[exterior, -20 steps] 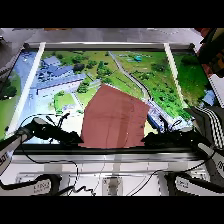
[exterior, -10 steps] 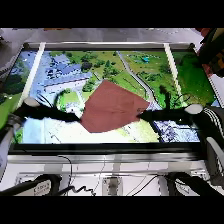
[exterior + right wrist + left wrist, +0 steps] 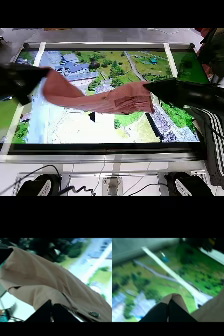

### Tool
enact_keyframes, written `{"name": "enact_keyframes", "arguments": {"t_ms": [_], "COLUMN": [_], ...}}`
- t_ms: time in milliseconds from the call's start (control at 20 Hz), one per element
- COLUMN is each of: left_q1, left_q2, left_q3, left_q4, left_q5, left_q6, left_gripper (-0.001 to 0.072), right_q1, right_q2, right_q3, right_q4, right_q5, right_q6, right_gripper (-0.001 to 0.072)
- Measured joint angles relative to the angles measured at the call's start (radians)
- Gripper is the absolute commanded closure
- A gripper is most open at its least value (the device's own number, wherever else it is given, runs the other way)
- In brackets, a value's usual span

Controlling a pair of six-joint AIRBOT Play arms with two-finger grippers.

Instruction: Fold the clothes and pants, and hang the long-sleeved shirts on hangers.

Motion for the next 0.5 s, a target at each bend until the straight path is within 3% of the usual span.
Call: {"name": "enact_keyframes", "arguments": {"t_ms": [100, 200, 350, 500], "left_q1": [0.000, 0.000, 0.000, -0.004], "left_q2": [0.105, 0.179, 0.194, 0.095], "left_q3": [0.010, 0.014, -0.031, -0.146], "left_q4": [0.042, 0.125, 0.244, 0.238], "left_q5": [0.029, 0.051, 0.067, 0.085], "left_q6": [-0.025, -0.105, -0.243, -0.309], "left_gripper": [0.0704, 0.0704, 0.0704, 0.0703], "right_q1": [0.047, 0.101, 0.197, 0.278], "right_q2": [0.070, 0.117, 0.128, 0.056], "right_q3": [0.017, 0.024, 0.005, -0.076], "right_q4": [0.026, 0.007, -0.158, -0.320], "right_q5": [-0.011, -0.063, -0.192, -0.382], "right_q6": [0.078, 0.164, 0.348, 0.518], "right_gripper": [0.0693, 0.0693, 0.0693, 0.0693]}}
